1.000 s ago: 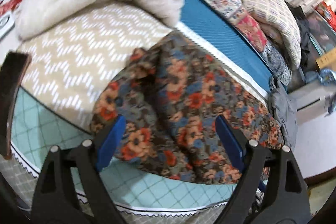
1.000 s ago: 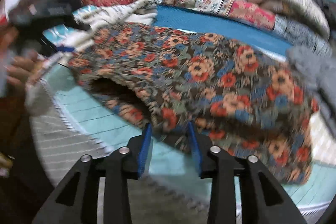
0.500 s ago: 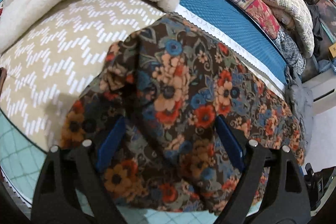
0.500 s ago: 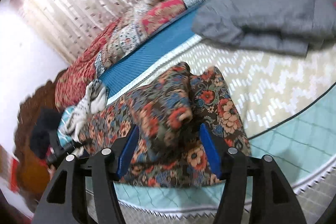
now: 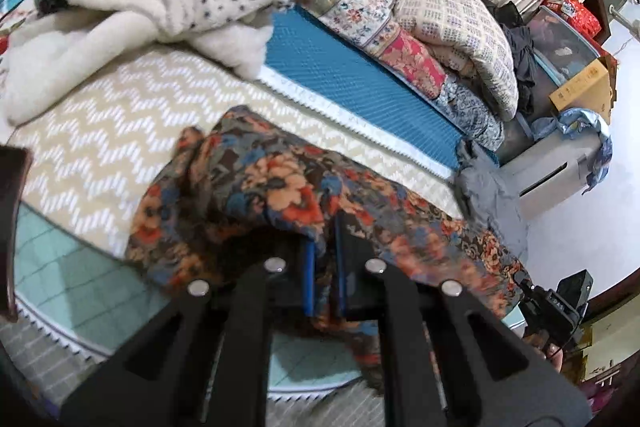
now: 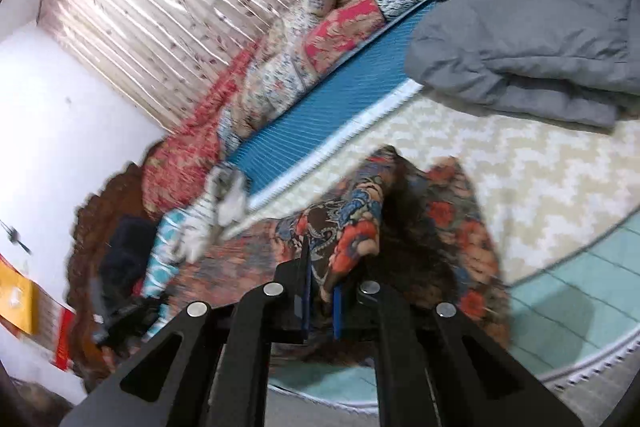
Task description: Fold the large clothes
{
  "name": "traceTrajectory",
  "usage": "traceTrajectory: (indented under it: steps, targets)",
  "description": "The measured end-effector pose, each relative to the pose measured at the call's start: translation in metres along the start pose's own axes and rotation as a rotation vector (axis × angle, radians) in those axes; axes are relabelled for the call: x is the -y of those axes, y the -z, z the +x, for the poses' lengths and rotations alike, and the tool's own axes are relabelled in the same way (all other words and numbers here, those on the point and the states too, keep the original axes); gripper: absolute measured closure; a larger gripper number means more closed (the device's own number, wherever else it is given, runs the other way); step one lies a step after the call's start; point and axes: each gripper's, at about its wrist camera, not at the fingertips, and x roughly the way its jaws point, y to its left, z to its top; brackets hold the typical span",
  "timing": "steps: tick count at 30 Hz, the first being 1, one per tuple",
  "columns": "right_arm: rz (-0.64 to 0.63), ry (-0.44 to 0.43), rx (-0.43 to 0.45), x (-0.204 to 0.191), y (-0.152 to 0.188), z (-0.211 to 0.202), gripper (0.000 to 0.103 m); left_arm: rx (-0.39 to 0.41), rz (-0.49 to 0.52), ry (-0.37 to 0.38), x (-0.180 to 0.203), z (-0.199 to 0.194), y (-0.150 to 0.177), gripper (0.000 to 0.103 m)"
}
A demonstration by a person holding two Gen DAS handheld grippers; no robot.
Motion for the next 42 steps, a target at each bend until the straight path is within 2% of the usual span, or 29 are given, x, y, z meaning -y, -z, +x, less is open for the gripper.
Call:
traceTrajectory:
  steps: [2,4,5,6,7,9,11,13,15,17,20,23,26,28,29,30,31,32,34,36,38,40,42]
  targets:
    - [0.016,0.086,-0.039,0.018,0.013,0.015,0.026,-0.068,-0.010,-0.055,-0.014,0.023,0.012,0.095]
    - [0.056,0.182,-0.125,0.047,0.029,0.047,0.026,-0.142,0.014,-0.156,-0.024,0.059,0.024,0.093]
    - [0.074,0.193,-0.145,0.059,0.037,0.060,0.026,-0.187,0.027,-0.197,-0.032,0.081,0.031,0.091]
    - [0.087,0.166,-0.099,0.065,0.041,0.062,0.026,-0.203,0.026,-0.205,-0.036,0.091,0.034,0.090]
    - [0.090,0.171,-0.075,0.062,0.042,0.059,0.026,-0.178,0.023,-0.211,-0.036,0.092,0.034,0.090]
    - [0.085,0.178,-0.081,0.054,0.039,0.051,0.034,-0.176,0.012,-0.221,-0.027,0.084,0.030,0.089]
    - [0.069,0.196,-0.094,0.052,0.035,0.038,0.038,-0.177,0.050,-0.212,-0.020,0.071,0.030,0.085]
    - [0.095,0.215,-0.023,0.059,0.033,0.011,0.044,-0.142,0.086,-0.206,-0.018,0.048,0.032,0.085]
    - [0.122,0.223,0.032,0.063,0.034,-0.012,0.049,-0.068,0.071,-0.184,-0.023,0.016,0.034,0.085]
    - [0.078,0.249,0.084,0.054,0.028,-0.025,0.050,-0.002,0.058,-0.179,-0.022,-0.007,0.034,0.085]
    - [-0.068,0.214,0.062,0.020,0.012,-0.010,0.050,0.068,0.116,-0.189,-0.006,-0.012,0.016,0.085]
    - [-0.233,0.177,0.002,-0.029,-0.002,0.035,0.050,0.074,0.215,-0.216,0.022,0.017,-0.008,0.085]
    - [-0.283,0.180,-0.043,-0.050,-0.012,0.086,0.050,0.039,0.291,-0.266,0.035,0.062,-0.026,0.085]
    - [-0.308,0.222,-0.099,-0.050,-0.014,0.112,0.050,0.016,0.341,-0.359,0.035,0.096,-0.035,0.085]
    - [-0.335,0.302,-0.118,-0.041,-0.016,0.128,0.050,-0.010,0.352,-0.436,0.027,0.115,-0.037,0.085]
    - [-0.343,0.346,-0.119,-0.029,-0.018,0.135,0.043,-0.057,0.334,-0.476,0.013,0.133,-0.039,0.084]
    - [-0.311,0.366,-0.121,-0.009,-0.022,0.140,0.034,-0.090,0.317,-0.472,-0.003,0.140,-0.037,0.081]
    - [-0.220,0.330,-0.095,0.017,-0.028,0.136,0.017,-0.079,0.314,-0.451,-0.012,0.143,-0.036,0.081]
    - [-0.026,0.212,-0.054,0.050,-0.037,0.125,0.017,-0.052,0.361,-0.475,-0.008,0.144,-0.031,0.080]
    - [-0.048,0.232,-0.051,0.045,-0.038,0.129,0.017,-0.039,0.409,-0.523,-0.001,0.148,-0.026,0.080]
    - [-0.087,0.252,-0.057,0.039,-0.037,0.129,0.018,-0.043,0.408,-0.539,0.001,0.147,-0.028,0.080]
    - [-0.048,0.207,-0.061,0.045,-0.036,0.119,0.018,-0.060,0.377,-0.527,0.002,0.138,-0.032,0.077]
    - [0.004,0.170,-0.060,0.047,-0.032,0.104,0.021,-0.067,0.328,-0.473,-0.001,0.114,-0.038,0.071]
